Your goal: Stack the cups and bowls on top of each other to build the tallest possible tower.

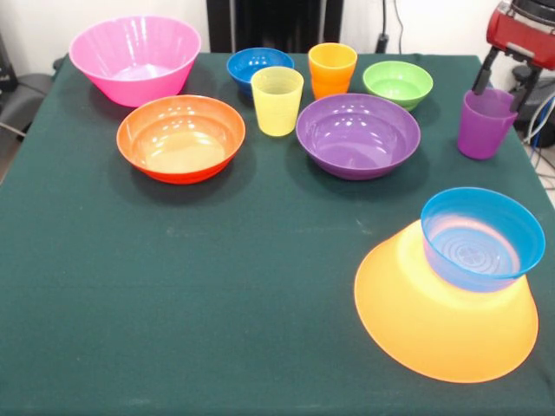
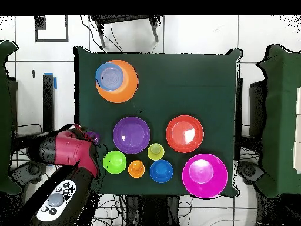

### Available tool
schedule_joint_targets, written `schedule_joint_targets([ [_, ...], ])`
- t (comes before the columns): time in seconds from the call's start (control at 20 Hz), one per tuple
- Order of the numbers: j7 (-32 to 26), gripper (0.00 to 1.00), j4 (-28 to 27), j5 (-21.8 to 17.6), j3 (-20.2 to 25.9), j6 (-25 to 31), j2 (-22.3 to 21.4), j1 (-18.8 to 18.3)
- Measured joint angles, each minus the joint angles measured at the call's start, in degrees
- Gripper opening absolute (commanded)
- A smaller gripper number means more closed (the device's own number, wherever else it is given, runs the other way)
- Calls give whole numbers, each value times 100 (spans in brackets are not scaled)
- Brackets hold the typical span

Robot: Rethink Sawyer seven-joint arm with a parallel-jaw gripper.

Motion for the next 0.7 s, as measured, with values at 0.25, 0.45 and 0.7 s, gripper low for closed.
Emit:
schedule_joint_targets([
  [0.25, 166, 100, 269, 305, 205, -19, -11, -34],
  [0.45, 251, 100, 404, 420, 379, -91, -11, -69],
  [0.7, 283, 100, 473, 494, 521, -116, -12, -83],
])
